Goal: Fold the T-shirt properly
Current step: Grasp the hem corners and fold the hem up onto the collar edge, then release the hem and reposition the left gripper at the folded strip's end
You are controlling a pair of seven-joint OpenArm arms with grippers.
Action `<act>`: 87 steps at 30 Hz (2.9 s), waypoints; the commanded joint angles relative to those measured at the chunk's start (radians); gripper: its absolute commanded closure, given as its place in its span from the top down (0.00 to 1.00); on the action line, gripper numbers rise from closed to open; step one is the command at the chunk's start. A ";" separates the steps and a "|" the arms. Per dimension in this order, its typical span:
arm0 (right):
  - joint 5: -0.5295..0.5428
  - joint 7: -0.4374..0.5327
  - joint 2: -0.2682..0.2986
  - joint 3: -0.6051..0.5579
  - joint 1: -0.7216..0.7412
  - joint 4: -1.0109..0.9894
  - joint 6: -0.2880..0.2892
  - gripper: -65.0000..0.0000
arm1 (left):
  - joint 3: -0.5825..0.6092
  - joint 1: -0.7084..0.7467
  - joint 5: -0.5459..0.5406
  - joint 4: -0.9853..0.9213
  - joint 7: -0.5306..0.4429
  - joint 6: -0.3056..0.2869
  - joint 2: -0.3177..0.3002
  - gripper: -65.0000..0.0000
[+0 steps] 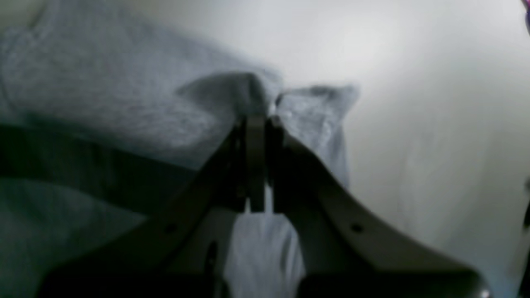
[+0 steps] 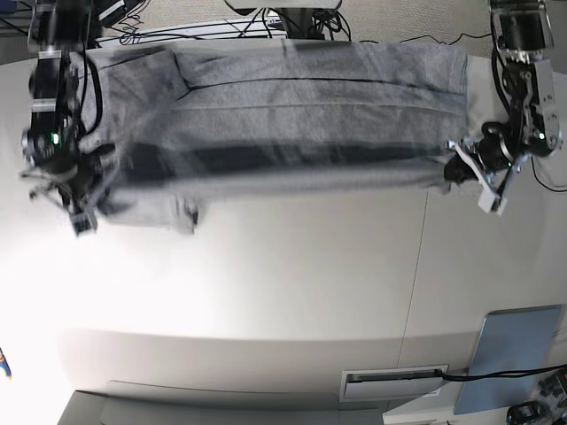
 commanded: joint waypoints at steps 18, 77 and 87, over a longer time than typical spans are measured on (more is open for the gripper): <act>0.003 -0.031 -0.028 0.124 -0.378 0.209 -0.024 0.00 | -0.113 0.153 -0.095 0.090 0.019 -0.051 -0.024 0.00; -0.097 -0.005 -0.027 0.124 -0.426 0.209 0.059 0.41 | -0.121 0.183 -0.204 0.143 0.332 -0.044 -0.103 0.30; -0.097 0.004 -0.027 0.124 -0.426 0.209 0.059 0.41 | -0.121 0.271 -0.084 0.128 0.090 0.078 -0.091 0.52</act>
